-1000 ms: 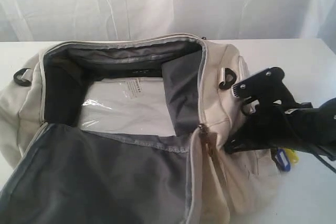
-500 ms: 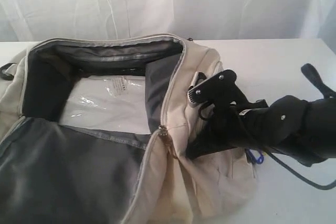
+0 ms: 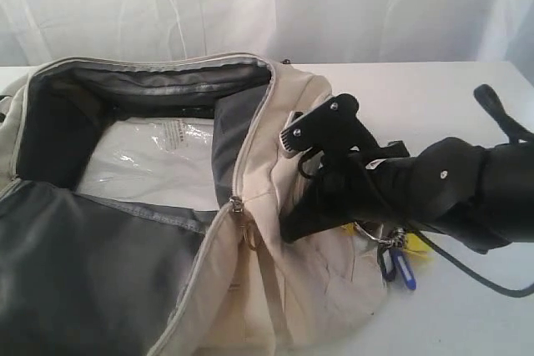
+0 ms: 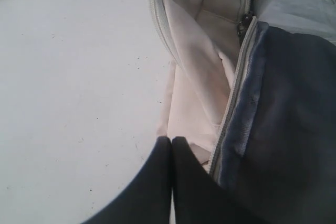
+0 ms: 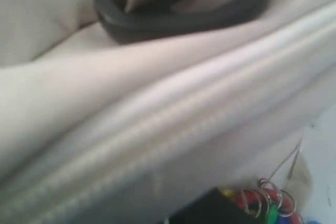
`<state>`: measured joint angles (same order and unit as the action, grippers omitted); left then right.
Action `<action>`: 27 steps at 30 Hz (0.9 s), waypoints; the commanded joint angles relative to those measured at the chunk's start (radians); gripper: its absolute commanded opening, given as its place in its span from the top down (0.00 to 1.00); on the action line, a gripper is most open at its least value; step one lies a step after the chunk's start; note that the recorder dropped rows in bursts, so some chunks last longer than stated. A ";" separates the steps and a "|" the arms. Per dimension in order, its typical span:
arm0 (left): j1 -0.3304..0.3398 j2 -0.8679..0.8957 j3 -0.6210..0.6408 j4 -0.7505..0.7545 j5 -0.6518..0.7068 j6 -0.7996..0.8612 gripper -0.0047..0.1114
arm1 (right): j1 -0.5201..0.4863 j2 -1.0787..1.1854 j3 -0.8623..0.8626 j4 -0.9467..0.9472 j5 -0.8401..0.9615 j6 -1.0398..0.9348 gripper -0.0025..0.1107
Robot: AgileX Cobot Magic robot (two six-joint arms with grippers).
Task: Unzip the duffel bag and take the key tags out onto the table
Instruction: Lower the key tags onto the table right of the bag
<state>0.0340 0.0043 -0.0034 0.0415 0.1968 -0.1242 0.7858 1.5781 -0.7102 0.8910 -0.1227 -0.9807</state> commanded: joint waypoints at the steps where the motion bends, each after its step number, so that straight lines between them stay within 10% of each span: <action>1: 0.003 -0.004 0.003 -0.009 -0.004 -0.007 0.96 | -0.072 -0.066 0.058 -0.005 0.001 -0.010 0.98; 27: 0.003 -0.004 0.003 -0.007 -0.004 -0.007 0.96 | -0.179 -0.011 0.163 -0.005 0.055 -0.043 0.98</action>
<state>0.0340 0.0043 -0.0034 0.0415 0.1968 -0.1242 0.6108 1.5446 -0.5495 0.8893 -0.0357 -1.0131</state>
